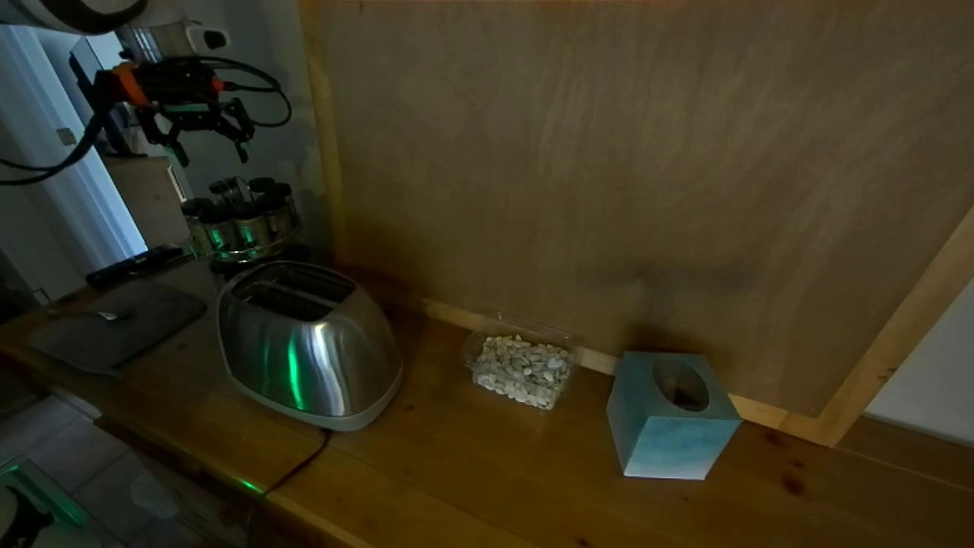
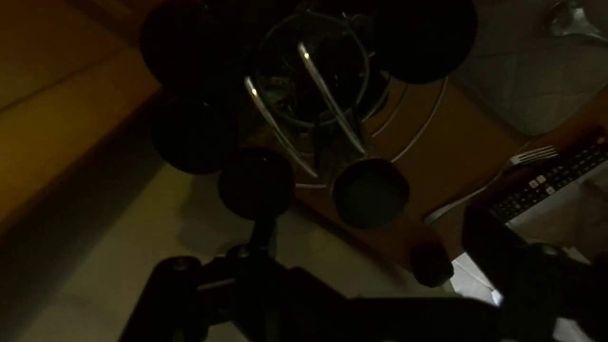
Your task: Put the spice on the table
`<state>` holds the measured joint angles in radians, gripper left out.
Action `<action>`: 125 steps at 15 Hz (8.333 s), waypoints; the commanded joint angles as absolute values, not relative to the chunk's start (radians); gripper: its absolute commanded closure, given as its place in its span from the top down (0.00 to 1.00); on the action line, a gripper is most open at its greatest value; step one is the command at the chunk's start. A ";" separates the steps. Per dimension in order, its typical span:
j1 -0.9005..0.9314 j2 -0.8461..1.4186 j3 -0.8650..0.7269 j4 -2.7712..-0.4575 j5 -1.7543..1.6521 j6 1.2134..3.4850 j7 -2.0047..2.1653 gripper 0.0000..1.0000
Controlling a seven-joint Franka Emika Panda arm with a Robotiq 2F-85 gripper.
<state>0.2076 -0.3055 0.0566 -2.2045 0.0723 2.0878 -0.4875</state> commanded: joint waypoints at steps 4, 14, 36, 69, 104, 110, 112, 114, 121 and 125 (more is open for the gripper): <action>0.209 -0.212 0.092 -2.159 -0.015 2.064 -0.568 1.00; 0.212 -0.185 0.111 -2.157 -0.034 2.084 -0.621 1.00; 0.211 -0.189 0.124 -2.151 -0.049 2.067 -0.624 1.00; 0.218 -0.226 0.117 -2.066 0.024 2.023 -0.643 0.27; 0.305 -0.088 0.243 -2.276 0.255 2.181 -0.849 0.27; 0.313 -0.037 0.268 -2.275 0.260 2.227 -0.890 0.27; 0.310 -0.025 0.271 -2.276 0.262 2.228 -0.891 0.27; 0.307 -0.014 0.273 -2.281 0.258 2.239 -0.893 0.27; 0.292 0.032 0.275 -2.282 0.265 2.345 -0.885 0.27; 0.282 0.044 0.276 -2.281 0.261 2.337 -0.892 0.77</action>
